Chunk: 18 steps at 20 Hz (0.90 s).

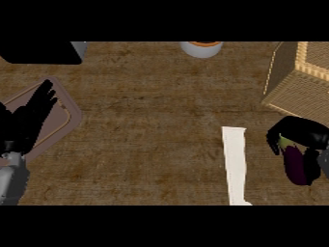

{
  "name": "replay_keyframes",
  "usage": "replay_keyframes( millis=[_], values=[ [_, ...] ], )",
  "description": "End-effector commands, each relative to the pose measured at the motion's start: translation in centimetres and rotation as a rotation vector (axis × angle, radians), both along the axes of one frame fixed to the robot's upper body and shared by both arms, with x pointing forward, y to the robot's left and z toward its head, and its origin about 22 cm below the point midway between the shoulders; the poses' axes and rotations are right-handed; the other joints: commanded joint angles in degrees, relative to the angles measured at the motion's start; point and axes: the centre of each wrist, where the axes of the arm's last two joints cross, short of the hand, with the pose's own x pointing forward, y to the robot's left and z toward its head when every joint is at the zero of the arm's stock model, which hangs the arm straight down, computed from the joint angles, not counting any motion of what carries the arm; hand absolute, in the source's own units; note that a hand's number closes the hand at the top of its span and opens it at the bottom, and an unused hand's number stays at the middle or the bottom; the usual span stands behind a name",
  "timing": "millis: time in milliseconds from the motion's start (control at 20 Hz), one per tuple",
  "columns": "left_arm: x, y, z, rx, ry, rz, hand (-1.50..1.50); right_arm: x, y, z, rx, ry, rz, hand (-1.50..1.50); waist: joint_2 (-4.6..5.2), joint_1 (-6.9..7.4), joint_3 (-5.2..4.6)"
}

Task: Pick the eggplant from the placemat and place it in the basket

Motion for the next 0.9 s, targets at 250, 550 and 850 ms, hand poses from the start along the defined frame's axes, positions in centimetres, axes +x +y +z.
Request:
replay_keyframes(
  millis=[250, 550, 850],
  values=[
    [-0.8, 1.6, -0.1, 0.023, 0.009, 0.059, 0.00, -1.5, 12.8, -4.5, 0.171, -0.089, -0.513, 1.50, -0.78, -2.67, 1.21],
    [0.6, 0.0, 0.4, -0.006, 0.020, 0.024, 0.00, -3.8, 22.3, -0.9, 0.184, -0.181, -0.635, 1.50, 0.10, -1.22, 1.31],
    [-1.0, 0.8, -0.5, -0.006, 0.025, 0.024, 0.00, -8.4, 25.0, 2.2, 0.570, -0.229, -0.726, 1.50, -0.04, -0.19, 1.42]
  ],
)
